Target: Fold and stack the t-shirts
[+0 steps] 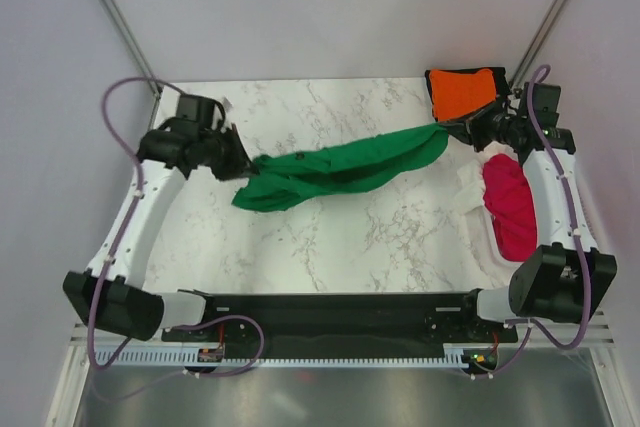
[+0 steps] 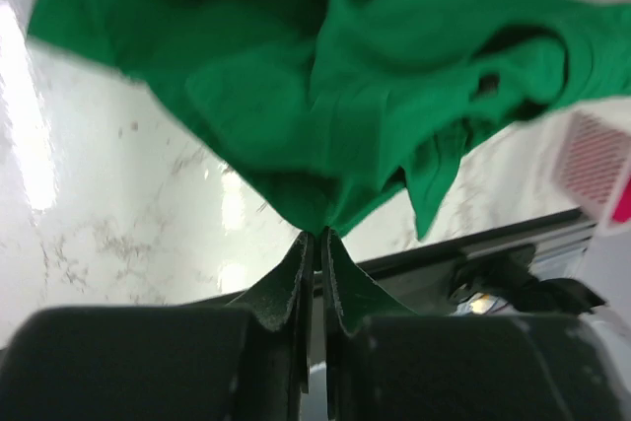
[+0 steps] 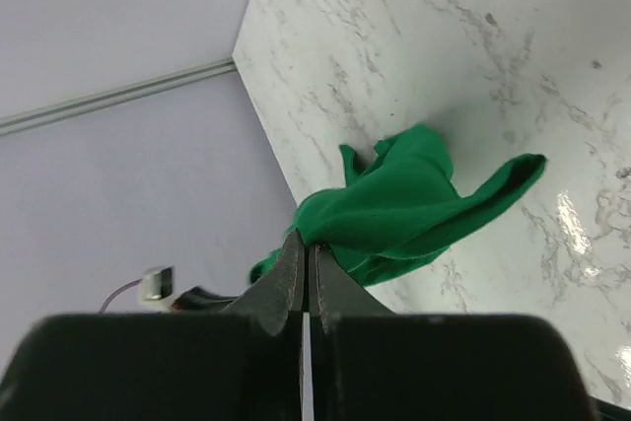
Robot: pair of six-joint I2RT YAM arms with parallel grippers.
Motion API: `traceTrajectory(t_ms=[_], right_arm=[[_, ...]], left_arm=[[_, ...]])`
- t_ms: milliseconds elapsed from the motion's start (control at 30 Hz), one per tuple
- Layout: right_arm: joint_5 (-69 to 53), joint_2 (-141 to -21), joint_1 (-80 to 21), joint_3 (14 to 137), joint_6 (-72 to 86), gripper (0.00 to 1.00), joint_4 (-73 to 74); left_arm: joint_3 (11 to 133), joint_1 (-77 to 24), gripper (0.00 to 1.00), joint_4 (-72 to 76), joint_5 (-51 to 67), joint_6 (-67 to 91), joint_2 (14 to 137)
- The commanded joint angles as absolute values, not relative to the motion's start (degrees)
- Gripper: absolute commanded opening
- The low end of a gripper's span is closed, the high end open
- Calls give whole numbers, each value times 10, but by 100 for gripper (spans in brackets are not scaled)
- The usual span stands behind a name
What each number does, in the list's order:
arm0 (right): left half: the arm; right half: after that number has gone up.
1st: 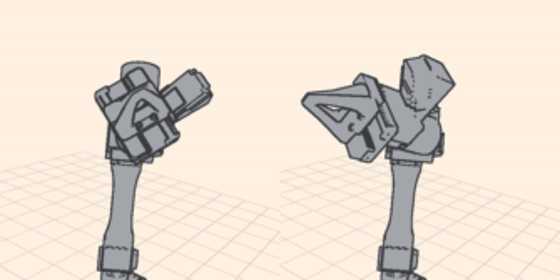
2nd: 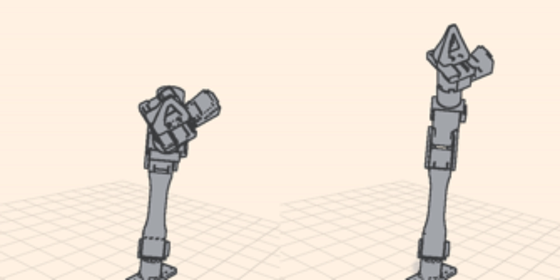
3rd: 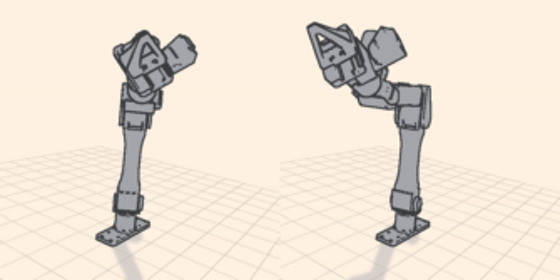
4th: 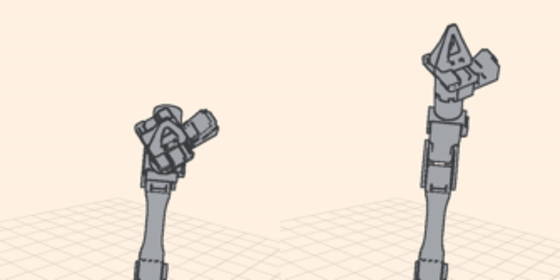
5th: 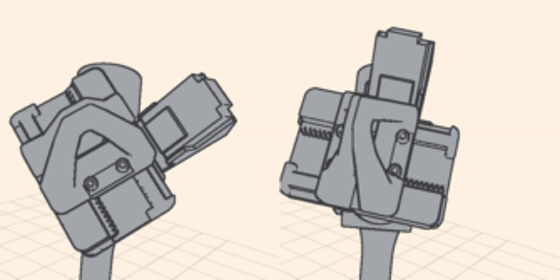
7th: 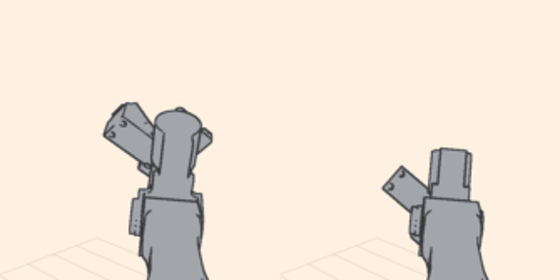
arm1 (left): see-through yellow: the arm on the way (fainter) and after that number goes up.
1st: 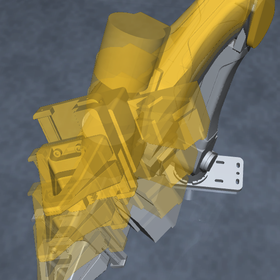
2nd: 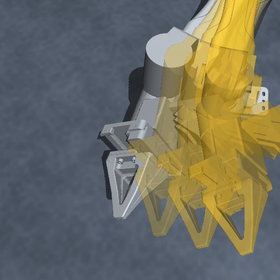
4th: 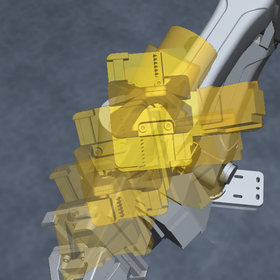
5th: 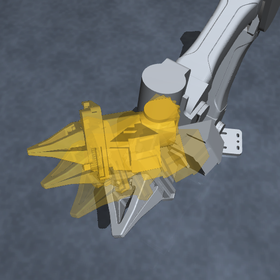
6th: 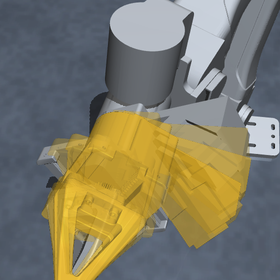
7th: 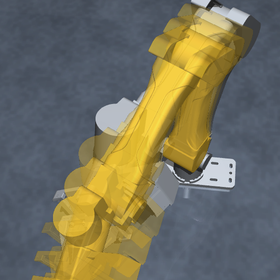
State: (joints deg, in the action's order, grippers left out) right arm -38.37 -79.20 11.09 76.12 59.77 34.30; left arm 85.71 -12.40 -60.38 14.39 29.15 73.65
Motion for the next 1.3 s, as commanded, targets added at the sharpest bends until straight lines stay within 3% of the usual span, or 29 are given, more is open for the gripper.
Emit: traceTrajectory(t_ms=[0, 133, 233, 500, 567, 667, 800, 1133, 1267], right_arm=[[-359, -814, 98, 730, 582, 0, 338], [-332, -836, 66, 715, 565, 0, 327], [-329, -859, 49, 708, 559, 0, 317], [-334, -907, 46, 698, 534, 0, 301], [-339, -917, 46, 693, 528, 0, 301], [-342, -924, 46, 685, 519, 0, 299], [-345, -925, 46, 675, 512, 0, 292], [-359, -917, 46, 659, 490, 0, 290], [-361, -911, 46, 648, 483, 0, 290]], left_arm=[[712, -136, 12, -516, 215, 314, 740], [626, -158, 17, -444, 221, 310, 779], [627, -178, 22, -429, 212, 297, 803], [602, -213, 24, -409, 172, 299, 803], [578, -235, 27, -410, 149, 312, 782], [527, -285, 43, -420, 101, 352, 738], [466, -347, 54, -419, 66, 417, 715], [461, -369, 51, -388, 36, 414, 808], [464, -374, 42, -377, 31, 415, 844]])
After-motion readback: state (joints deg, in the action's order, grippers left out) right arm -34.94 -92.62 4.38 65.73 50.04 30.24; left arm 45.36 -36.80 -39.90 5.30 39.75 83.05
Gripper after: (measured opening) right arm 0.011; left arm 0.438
